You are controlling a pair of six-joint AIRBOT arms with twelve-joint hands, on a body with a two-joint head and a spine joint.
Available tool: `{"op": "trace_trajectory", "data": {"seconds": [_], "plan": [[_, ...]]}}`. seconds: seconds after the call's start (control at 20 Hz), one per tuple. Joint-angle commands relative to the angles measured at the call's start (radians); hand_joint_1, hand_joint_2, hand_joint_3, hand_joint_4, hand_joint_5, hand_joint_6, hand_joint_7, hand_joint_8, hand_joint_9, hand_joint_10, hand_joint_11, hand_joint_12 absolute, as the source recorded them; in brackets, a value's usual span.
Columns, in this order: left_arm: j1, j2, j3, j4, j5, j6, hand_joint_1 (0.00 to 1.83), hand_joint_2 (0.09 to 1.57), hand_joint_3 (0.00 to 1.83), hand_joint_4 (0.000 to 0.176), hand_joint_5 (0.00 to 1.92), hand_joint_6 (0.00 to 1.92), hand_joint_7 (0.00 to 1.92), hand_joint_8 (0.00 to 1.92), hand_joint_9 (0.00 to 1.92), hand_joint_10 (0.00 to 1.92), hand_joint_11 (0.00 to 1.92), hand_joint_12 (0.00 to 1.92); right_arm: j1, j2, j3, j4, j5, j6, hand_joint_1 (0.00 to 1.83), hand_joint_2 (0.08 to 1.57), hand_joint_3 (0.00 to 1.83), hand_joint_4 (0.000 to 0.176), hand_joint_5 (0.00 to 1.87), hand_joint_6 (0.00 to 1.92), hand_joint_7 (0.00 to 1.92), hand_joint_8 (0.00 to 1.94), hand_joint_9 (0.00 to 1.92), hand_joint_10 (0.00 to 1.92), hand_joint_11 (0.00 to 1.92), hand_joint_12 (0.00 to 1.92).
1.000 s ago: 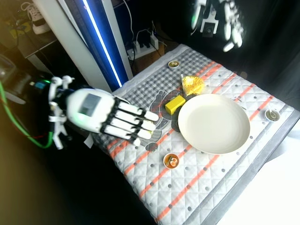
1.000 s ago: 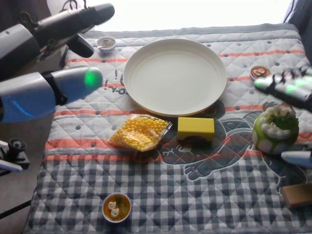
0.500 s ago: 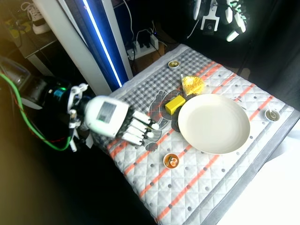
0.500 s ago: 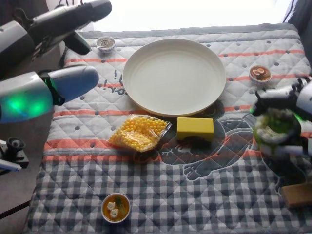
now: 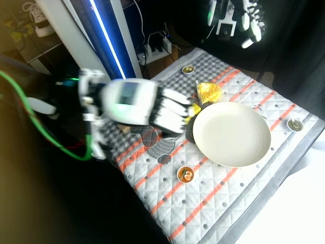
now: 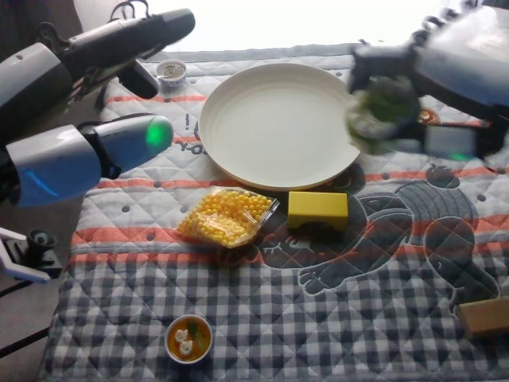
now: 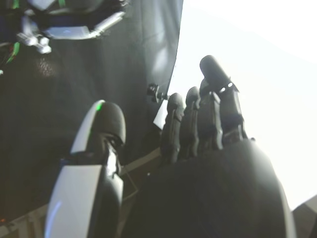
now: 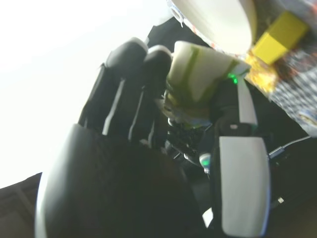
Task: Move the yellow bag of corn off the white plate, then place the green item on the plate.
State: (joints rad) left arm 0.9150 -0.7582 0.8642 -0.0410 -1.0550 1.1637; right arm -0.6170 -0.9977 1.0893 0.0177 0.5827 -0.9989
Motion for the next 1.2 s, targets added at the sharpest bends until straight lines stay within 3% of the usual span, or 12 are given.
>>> {"op": "trace_trajectory", "data": {"seconds": [0.0,0.35,0.45,0.5,0.55,0.6,0.7,0.75,0.8,0.9,1.1,1.15], "plan": [[-0.009,-0.004,0.006,-0.010,-0.129,-0.006,0.73,1.32,0.00,0.000,0.25,0.01,0.12,0.00,0.08,0.08,0.00,1.40,0.028,-0.018,0.021,0.004,0.063,-0.002,1.19,1.28,0.01,0.000,0.63,1.30,0.76,1.64,0.81,1.84,0.89,1.92],[-0.011,-0.032,0.021,-0.011,-0.126,-0.006,0.72,1.39,0.00,0.000,0.26,0.01,0.14,0.00,0.00,0.26,0.00,1.40,0.124,-0.253,0.254,0.016,-0.142,-0.002,1.23,1.25,0.00,0.000,0.66,1.26,0.81,1.51,0.95,1.71,0.96,1.92],[-0.016,-0.037,0.025,-0.011,-0.120,-0.007,0.78,1.38,0.00,0.000,0.28,0.01,0.16,0.00,0.00,0.31,0.00,1.41,0.124,-0.295,0.305,0.039,-0.178,-0.002,1.30,1.27,0.00,0.000,0.58,1.34,0.71,1.48,0.77,1.67,0.73,1.92],[-0.016,-0.038,0.026,-0.011,-0.123,-0.007,0.76,1.39,0.00,0.000,0.28,0.00,0.16,0.00,0.00,0.31,0.00,1.33,0.124,-0.310,0.326,0.053,-0.198,-0.002,1.15,1.23,0.00,0.000,0.29,0.93,0.41,1.07,0.40,1.44,0.30,1.87],[-0.016,-0.038,0.026,-0.011,-0.128,-0.007,0.77,1.39,0.00,0.000,0.28,0.00,0.19,0.01,0.02,0.34,0.00,1.34,0.124,-0.314,0.341,0.067,-0.216,-0.002,1.05,1.23,0.00,0.000,0.18,0.62,0.29,0.66,0.24,1.13,0.11,1.73],[-0.016,-0.039,0.026,-0.011,-0.130,-0.007,0.87,1.36,0.00,0.000,0.27,0.00,0.18,0.00,0.00,0.32,0.00,1.26,0.123,-0.314,0.345,0.083,-0.221,-0.002,0.91,1.21,0.00,0.040,0.08,0.32,0.13,0.25,0.10,0.48,0.02,1.26],[-0.016,-0.039,0.026,-0.012,-0.133,-0.007,0.94,1.34,0.00,0.000,0.25,0.00,0.16,0.01,0.00,0.29,0.00,1.24,0.123,-0.314,0.334,0.097,-0.220,-0.002,0.78,1.22,0.00,0.066,0.03,0.12,0.04,0.05,0.04,0.19,0.00,0.90],[-0.016,-0.039,0.025,-0.014,-0.135,-0.007,1.01,1.33,0.00,0.000,0.15,0.00,0.11,0.00,0.00,0.27,0.00,1.25,0.123,-0.314,0.320,0.097,-0.215,-0.006,0.50,1.20,0.00,0.129,0.00,0.00,0.00,0.00,0.00,0.01,0.00,0.08],[-0.016,-0.038,0.025,-0.016,-0.137,-0.007,1.00,1.33,0.00,0.012,0.08,0.00,0.10,0.00,0.00,0.26,0.00,1.25,0.125,-0.292,0.295,0.097,-0.203,-0.019,0.59,1.21,0.00,0.064,0.00,0.00,0.00,0.00,0.00,0.00,0.00,0.02],[-0.016,-0.037,0.026,-0.021,-0.142,-0.007,0.97,1.33,0.00,0.007,0.06,0.00,0.09,0.00,0.00,0.24,0.00,1.24,0.153,-0.213,0.216,0.097,-0.158,-0.060,0.54,1.16,0.00,0.045,0.00,0.00,0.00,0.00,0.00,0.00,0.00,0.00],[-0.014,-0.038,0.027,-0.046,-0.165,-0.007,0.84,1.34,0.00,0.053,0.00,0.00,0.06,0.00,0.00,0.23,0.00,1.30,0.164,-0.063,0.051,0.065,-0.014,-0.095,0.40,1.18,0.00,0.075,0.00,0.00,0.00,0.00,0.00,0.00,0.00,0.00],[-0.010,-0.038,0.027,-0.054,-0.175,-0.007,0.86,1.32,0.00,0.000,0.02,0.00,0.08,0.00,0.00,0.32,0.00,1.43,0.164,-0.034,0.017,0.059,0.039,-0.096,0.37,1.18,0.00,0.086,0.00,0.00,0.00,0.00,0.00,0.00,0.00,0.00]]}}
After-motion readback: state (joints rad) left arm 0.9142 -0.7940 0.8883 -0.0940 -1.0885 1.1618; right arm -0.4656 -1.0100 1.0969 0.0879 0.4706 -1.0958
